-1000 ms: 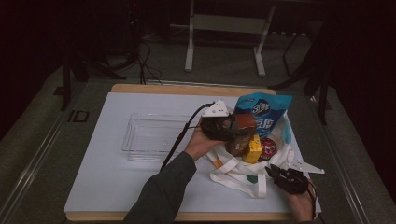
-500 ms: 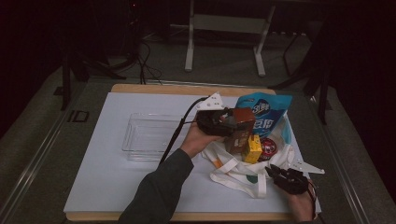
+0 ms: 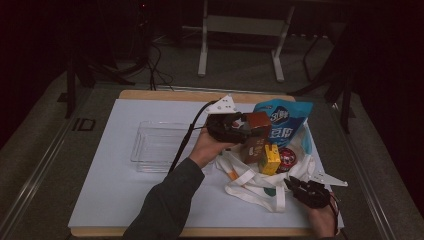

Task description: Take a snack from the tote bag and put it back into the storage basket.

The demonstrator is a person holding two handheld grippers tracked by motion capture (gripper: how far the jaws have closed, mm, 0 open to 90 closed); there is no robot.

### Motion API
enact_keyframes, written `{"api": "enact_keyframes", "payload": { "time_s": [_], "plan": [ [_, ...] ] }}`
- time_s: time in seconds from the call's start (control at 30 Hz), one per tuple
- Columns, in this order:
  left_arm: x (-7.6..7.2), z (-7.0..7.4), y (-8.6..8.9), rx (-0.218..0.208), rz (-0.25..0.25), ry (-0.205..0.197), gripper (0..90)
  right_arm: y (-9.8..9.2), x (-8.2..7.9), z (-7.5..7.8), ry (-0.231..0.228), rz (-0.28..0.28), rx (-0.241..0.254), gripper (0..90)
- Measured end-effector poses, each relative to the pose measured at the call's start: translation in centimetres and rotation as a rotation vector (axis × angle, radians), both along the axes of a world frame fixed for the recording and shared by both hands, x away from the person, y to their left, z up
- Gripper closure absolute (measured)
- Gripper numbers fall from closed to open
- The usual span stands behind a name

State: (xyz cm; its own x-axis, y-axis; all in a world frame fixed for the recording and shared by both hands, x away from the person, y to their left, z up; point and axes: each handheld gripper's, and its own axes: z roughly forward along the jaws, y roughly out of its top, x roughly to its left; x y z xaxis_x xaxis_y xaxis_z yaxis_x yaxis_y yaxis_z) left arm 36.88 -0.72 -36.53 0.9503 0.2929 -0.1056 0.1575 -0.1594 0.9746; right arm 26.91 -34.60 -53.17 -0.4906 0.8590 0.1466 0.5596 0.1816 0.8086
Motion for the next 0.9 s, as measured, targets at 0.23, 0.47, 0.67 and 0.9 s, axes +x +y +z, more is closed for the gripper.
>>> {"api": "enact_keyframes", "payload": {
  "time_s": [0.23,0.47,0.67,0.9],
  "plan": [
    [-0.1,0.5,0.9,-0.029,0.008,0.002,41.8,0.0,0.0,0.0,0.0,-0.002,0.0,69.8],
    [0.0,0.9,1.7,-0.039,0.013,0.003,41.7,0.0,0.0,0.0,0.0,-0.003,0.0,69.8],
    [-0.1,1.2,2.3,-0.051,0.014,0.009,41.7,0.0,0.0,0.0,0.0,-0.003,0.001,69.8],
    [-0.4,2.1,3.2,-0.047,0.01,-0.006,41.8,0.0,0.0,0.0,0.001,-0.004,0.004,69.8]
  ]
}}
